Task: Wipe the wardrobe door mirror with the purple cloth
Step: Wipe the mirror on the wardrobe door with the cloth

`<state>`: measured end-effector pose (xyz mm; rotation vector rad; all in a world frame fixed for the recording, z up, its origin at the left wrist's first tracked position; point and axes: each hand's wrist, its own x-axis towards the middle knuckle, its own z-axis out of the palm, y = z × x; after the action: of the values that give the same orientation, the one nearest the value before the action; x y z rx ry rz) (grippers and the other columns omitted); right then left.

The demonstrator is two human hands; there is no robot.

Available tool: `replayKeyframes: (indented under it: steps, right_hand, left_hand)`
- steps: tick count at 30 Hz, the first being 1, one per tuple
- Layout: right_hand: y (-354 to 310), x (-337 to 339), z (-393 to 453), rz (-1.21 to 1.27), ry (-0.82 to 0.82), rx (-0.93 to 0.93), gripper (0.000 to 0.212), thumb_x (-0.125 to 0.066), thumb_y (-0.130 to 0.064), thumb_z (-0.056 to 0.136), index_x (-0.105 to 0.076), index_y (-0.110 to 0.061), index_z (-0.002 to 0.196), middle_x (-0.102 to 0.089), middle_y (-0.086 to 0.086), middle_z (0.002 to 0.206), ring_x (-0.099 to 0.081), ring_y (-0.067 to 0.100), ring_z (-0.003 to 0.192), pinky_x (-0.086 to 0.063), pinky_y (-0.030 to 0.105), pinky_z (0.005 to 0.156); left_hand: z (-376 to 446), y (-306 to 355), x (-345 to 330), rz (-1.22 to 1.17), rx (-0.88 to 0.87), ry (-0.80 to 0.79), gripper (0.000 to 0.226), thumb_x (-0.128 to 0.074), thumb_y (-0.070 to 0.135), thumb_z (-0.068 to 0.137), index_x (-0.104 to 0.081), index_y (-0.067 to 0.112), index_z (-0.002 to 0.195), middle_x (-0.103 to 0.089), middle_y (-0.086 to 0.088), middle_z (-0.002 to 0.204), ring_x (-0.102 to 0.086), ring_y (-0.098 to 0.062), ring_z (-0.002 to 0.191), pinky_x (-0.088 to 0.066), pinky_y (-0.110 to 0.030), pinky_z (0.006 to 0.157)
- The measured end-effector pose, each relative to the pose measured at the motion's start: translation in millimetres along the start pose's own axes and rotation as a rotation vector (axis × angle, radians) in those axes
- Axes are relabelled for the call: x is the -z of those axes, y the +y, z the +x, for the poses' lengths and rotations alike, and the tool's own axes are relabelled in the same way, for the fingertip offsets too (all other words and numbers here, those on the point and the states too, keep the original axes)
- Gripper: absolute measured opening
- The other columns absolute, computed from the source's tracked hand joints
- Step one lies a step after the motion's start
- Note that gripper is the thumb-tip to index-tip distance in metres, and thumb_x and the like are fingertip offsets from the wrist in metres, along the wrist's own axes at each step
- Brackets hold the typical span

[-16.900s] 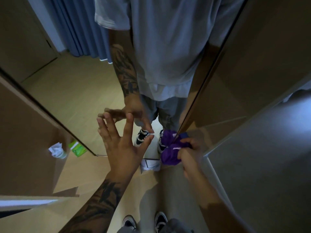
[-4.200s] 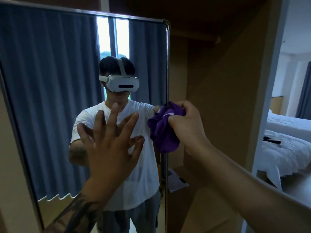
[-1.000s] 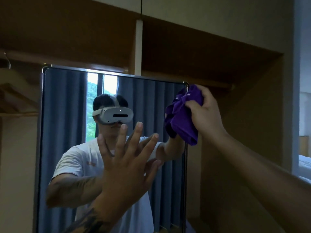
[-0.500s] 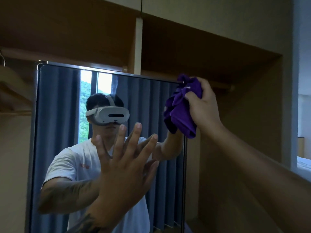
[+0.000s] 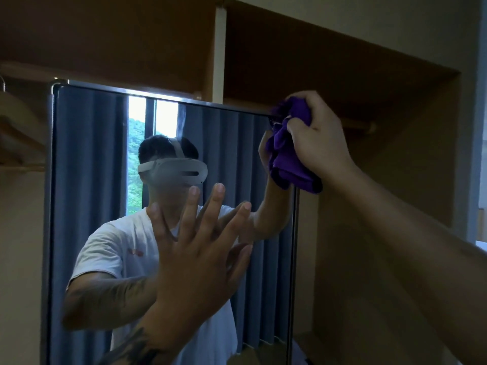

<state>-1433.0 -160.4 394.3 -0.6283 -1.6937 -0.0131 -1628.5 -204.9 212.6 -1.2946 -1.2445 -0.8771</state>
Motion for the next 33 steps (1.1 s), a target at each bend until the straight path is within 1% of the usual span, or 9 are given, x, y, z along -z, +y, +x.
replayKeyframes:
  steps: [2, 4, 7, 14, 20, 23, 27, 30, 33]
  right_hand:
    - [11, -6, -23, 0.190, 0.039, -0.136, 0.035, -0.049, -0.023, 0.107, -0.043, -0.034, 0.139, -0.060, -0.012, 0.110, -0.067, 0.004, 0.084, -0.057, 0.024, 0.073]
    - [18, -10, -45, 0.296, 0.014, -0.254, 0.032, -0.048, -0.021, 0.107, -0.041, -0.036, 0.134, -0.059, -0.010, 0.103, -0.066, 0.006, 0.078, -0.055, 0.025, 0.070]
    - [14, -2, -35, 0.295, 0.021, -0.301, 0.039, -0.050, -0.017, 0.106, -0.042, -0.031, 0.141, -0.058, -0.006, 0.116, -0.065, 0.012, 0.090, -0.056, 0.028, 0.072]
    - [-19, -4, 16, -0.155, -0.070, 0.081, 0.039, -0.051, -0.018, 0.101, -0.050, -0.028, 0.138, -0.056, -0.003, 0.130, -0.061, 0.014, 0.107, -0.057, 0.040, 0.093]
    - [3, -4, -17, 0.335, 0.055, -0.296, 0.029, -0.048, -0.018, 0.105, -0.047, -0.029, 0.132, -0.060, -0.005, 0.103, -0.063, 0.010, 0.080, -0.053, 0.028, 0.072]
    - [3, -1, -24, 0.305, -0.012, -0.395, 0.030, -0.049, -0.016, 0.105, -0.046, -0.027, 0.132, -0.060, -0.001, 0.104, -0.063, 0.015, 0.083, -0.052, 0.030, 0.072]
    - [-10, 3, -2, 0.045, 0.020, -0.171, 0.034, -0.049, -0.016, 0.104, -0.048, -0.025, 0.137, -0.060, -0.001, 0.119, -0.065, 0.015, 0.096, -0.058, 0.032, 0.082]
    - [-18, -8, 11, -0.402, -0.047, 0.178, 0.038, -0.051, -0.019, 0.101, -0.049, -0.028, 0.138, -0.054, -0.002, 0.135, -0.051, 0.022, 0.124, -0.048, 0.037, 0.094]
    - [-16, -13, 8, -0.513, -0.069, 0.263, 0.043, -0.052, -0.020, 0.099, -0.049, -0.029, 0.140, -0.051, -0.002, 0.139, -0.041, 0.028, 0.130, -0.043, 0.040, 0.098]
  left_hand:
    - [0, -1, 0, -0.006, 0.005, -0.003, 0.066, -0.057, 0.063, 0.090, -0.048, 0.037, 0.150, -0.026, -0.007, 0.167, -0.022, -0.036, 0.155, -0.011, -0.078, 0.113]
    - [0, 0, 1, -0.007, 0.009, -0.009, 0.065, -0.058, 0.062, 0.090, -0.048, 0.038, 0.150, -0.026, -0.007, 0.167, -0.021, -0.036, 0.155, -0.010, -0.077, 0.113]
    - [1, 1, 3, -0.013, 0.007, -0.014, 0.066, -0.059, 0.062, 0.090, -0.047, 0.037, 0.150, -0.025, -0.007, 0.167, -0.021, -0.036, 0.155, -0.010, -0.077, 0.113]
    - [0, 1, 5, -0.021, 0.004, 0.001, 0.065, -0.057, 0.060, 0.092, -0.047, 0.035, 0.151, -0.028, -0.007, 0.166, -0.025, -0.037, 0.153, -0.010, -0.076, 0.115]
    - [-1, -2, 6, -0.038, -0.011, -0.005, 0.067, -0.062, 0.060, 0.089, -0.049, 0.036, 0.150, -0.030, -0.007, 0.166, -0.024, -0.036, 0.154, -0.011, -0.076, 0.115]
    - [0, -1, 5, -0.049, 0.001, 0.006, 0.067, -0.065, 0.059, 0.087, -0.050, 0.036, 0.149, -0.032, -0.007, 0.165, -0.025, -0.037, 0.153, -0.012, -0.076, 0.114]
    - [0, 0, 5, -0.044, 0.007, 0.011, 0.065, -0.061, 0.058, 0.090, -0.050, 0.035, 0.149, -0.032, -0.006, 0.165, -0.026, -0.036, 0.153, -0.013, -0.076, 0.114]
    - [-2, 0, 5, -0.044, 0.000, 0.011, 0.065, -0.060, 0.058, 0.091, -0.048, 0.034, 0.151, -0.032, -0.007, 0.165, -0.026, -0.037, 0.153, -0.012, -0.076, 0.115]
    - [-1, -2, 4, -0.034, -0.001, -0.009, 0.066, -0.058, 0.059, 0.092, -0.046, 0.035, 0.152, -0.030, -0.006, 0.166, -0.024, -0.036, 0.154, -0.012, -0.075, 0.115]
